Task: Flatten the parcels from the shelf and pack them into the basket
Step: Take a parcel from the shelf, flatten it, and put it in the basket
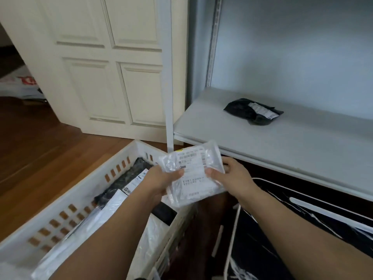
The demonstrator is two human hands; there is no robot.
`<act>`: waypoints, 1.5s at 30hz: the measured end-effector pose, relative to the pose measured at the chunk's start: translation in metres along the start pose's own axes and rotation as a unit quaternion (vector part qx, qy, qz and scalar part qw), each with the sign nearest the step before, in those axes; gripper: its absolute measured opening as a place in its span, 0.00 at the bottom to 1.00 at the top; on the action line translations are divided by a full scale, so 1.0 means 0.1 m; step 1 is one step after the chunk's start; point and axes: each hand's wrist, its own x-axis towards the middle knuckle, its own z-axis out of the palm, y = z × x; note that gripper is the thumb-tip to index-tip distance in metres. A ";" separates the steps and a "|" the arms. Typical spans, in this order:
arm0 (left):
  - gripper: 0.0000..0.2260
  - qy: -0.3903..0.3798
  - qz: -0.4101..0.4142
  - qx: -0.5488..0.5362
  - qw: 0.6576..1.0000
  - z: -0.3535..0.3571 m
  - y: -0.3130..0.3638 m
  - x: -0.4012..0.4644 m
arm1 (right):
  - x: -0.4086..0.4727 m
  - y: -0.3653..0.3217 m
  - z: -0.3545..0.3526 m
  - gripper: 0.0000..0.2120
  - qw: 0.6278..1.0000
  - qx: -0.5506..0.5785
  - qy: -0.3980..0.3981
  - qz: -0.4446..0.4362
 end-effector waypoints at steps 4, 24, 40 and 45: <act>0.09 0.195 -0.095 -0.235 0.948 -0.43 -0.32 0.48 | 0.30 0.16 0.30 0.39 0.971 -0.223 -0.086 -0.011; 0.41 -0.006 0.034 0.724 0.689 -0.32 -1.44 0.83 | 0.63 0.66 0.68 0.44 0.753 -0.626 -0.189 -0.070; 0.10 0.014 0.284 0.724 0.629 0.92 0.07 0.68 | 0.63 0.40 -0.42 0.36 0.786 -0.602 -0.092 -0.107; 0.15 -0.039 0.360 0.646 0.672 1.48 0.23 0.79 | 0.60 0.41 -1.47 0.34 0.786 -0.615 0.013 -0.053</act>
